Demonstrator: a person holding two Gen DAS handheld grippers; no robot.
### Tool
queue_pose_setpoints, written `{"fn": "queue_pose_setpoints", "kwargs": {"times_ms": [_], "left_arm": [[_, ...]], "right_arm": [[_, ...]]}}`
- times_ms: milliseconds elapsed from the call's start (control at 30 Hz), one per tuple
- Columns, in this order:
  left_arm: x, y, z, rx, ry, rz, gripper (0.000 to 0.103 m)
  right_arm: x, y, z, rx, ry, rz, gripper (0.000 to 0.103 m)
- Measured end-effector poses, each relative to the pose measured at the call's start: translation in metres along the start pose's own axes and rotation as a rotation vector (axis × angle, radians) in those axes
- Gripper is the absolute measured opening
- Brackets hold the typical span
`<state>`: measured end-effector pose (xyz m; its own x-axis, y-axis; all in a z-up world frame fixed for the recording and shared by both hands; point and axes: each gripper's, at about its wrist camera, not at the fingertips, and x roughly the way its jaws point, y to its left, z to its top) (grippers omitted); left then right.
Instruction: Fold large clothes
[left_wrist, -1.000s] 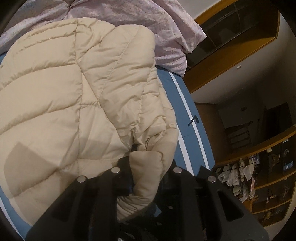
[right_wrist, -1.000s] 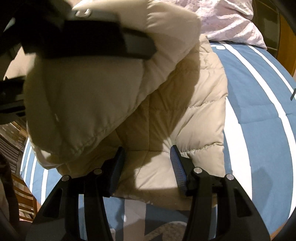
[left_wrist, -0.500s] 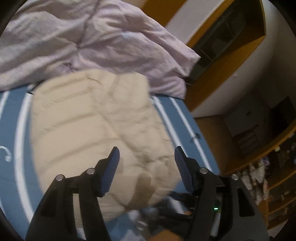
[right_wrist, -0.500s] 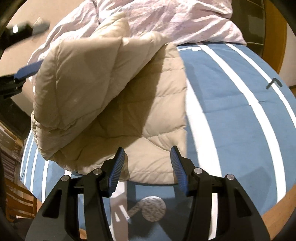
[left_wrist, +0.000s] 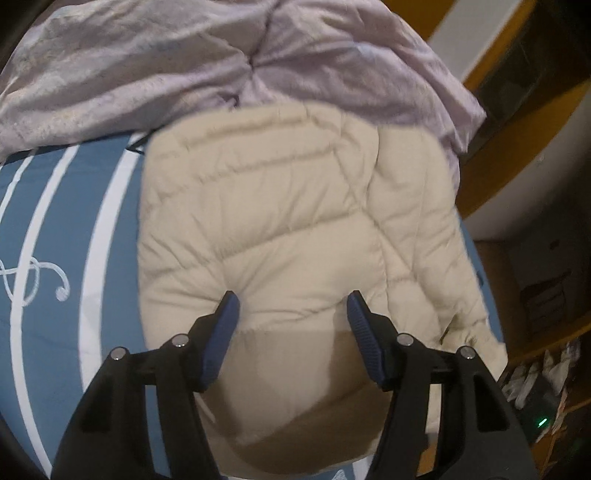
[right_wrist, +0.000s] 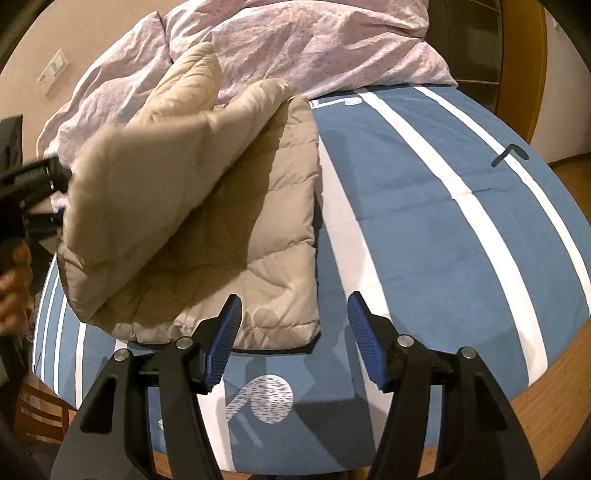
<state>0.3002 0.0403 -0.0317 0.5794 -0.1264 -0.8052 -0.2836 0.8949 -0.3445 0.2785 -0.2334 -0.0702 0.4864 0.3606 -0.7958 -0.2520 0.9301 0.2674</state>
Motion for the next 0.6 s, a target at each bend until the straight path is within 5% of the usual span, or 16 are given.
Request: {"fn": "queue_pose_setpoints", "kwargs": {"times_ms": [200,600], "left_arm": [[0.021,-0.026,-0.024,0.087,0.041,-0.008,0.061],[0.029,-0.029,-0.022,0.1,0.059,0.001,0.061]], "right_arm": [[-0.006,-0.008,0.004,0.017,-0.019,-0.028,0.061],[-0.029,-0.019,0.031,0.042,-0.099,-0.038,0.061]]}}
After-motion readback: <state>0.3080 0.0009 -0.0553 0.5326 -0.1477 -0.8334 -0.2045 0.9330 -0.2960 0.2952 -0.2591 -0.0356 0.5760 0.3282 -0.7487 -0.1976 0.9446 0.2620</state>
